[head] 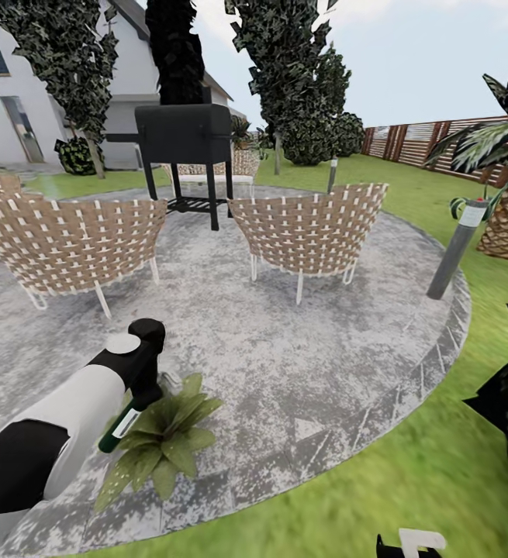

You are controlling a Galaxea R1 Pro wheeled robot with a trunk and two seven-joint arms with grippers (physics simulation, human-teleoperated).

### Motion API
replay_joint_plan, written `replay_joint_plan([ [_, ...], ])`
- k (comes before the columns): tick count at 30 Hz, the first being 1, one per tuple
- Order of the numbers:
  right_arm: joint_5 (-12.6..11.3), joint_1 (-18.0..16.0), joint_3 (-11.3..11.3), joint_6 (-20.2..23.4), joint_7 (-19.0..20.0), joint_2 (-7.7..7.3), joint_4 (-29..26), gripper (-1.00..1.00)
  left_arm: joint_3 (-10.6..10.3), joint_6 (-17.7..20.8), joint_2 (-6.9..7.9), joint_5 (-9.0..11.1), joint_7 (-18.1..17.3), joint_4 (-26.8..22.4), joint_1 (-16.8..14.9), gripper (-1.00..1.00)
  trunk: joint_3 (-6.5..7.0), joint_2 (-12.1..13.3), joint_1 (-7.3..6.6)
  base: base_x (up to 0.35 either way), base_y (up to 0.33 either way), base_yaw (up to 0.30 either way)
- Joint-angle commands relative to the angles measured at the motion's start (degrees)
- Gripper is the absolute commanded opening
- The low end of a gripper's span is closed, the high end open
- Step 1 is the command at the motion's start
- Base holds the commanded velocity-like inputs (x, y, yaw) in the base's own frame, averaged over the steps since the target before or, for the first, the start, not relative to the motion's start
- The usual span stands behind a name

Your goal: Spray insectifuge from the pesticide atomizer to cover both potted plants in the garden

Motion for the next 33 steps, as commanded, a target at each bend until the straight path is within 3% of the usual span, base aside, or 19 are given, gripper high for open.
replay_joint_plan([
  [1,0.6,0.0,-0.3,-0.2,-0.3,-0.03,0.1,1.00,-0.2,0.6,0.01,-0.3,-0.6,-0.1,0.0,-1.00,-0.05,0.0,-0.01,-0.002,0.000,0.276],
  [4,0.6,0.0,-0.3,-0.2,-0.3,-0.01,0.1,1.00,-0.1,0.6,0.06,0.0,-0.6,0.1,0.2,-1.00,-0.05,0.0,-0.01,-0.001,0.000,0.278],
  [9,0.6,0.0,-0.3,-0.2,-0.3,-0.02,0.1,1.00,-0.2,0.5,-0.20,0.2,-0.6,-0.3,3.2,-1.00,-0.05,0.0,-0.01,0.000,0.000,0.278],
  [15,0.6,0.0,-0.4,-0.2,-0.3,-0.13,0.1,1.00,0.0,0.7,-2.59,0.3,-0.6,-0.3,4.0,-1.00,-0.05,0.0,-0.01,0.000,0.000,0.127],
  [19,0.6,0.0,-0.4,-0.2,-0.3,-0.18,0.0,1.00,0.5,0.7,-2.99,0.6,-0.6,-0.4,4.0,-1.00,-0.05,0.0,-0.01,0.000,0.000,0.004],
  [20,0.6,0.0,-0.4,-0.2,-0.3,-0.24,0.0,1.00,1.5,0.7,-2.94,1.8,-0.6,-0.4,4.0,-1.00,-0.05,0.0,-0.01,0.000,0.000,0.000],
  [23,0.6,0.0,-0.4,-0.2,-0.3,-0.24,0.0,1.00,2.7,0.4,-1.13,3.6,-0.6,-0.3,4.7,-1.00,-0.05,0.0,-0.01,0.000,0.000,0.000],
  [27,0.6,0.0,-0.4,-0.2,-0.3,-0.20,0.0,1.00,4.2,0.0,3.24,5.1,-0.6,-0.8,8.2,-1.00,-0.05,0.0,-0.01,0.000,0.000,0.000],
  [33,0.6,0.0,-0.4,-0.2,-0.3,-0.18,-0.1,1.00,4.2,-0.1,4.02,5.1,-0.6,-5.5,12.1,-1.00,-0.05,0.0,-0.01,0.000,0.000,0.149],
])
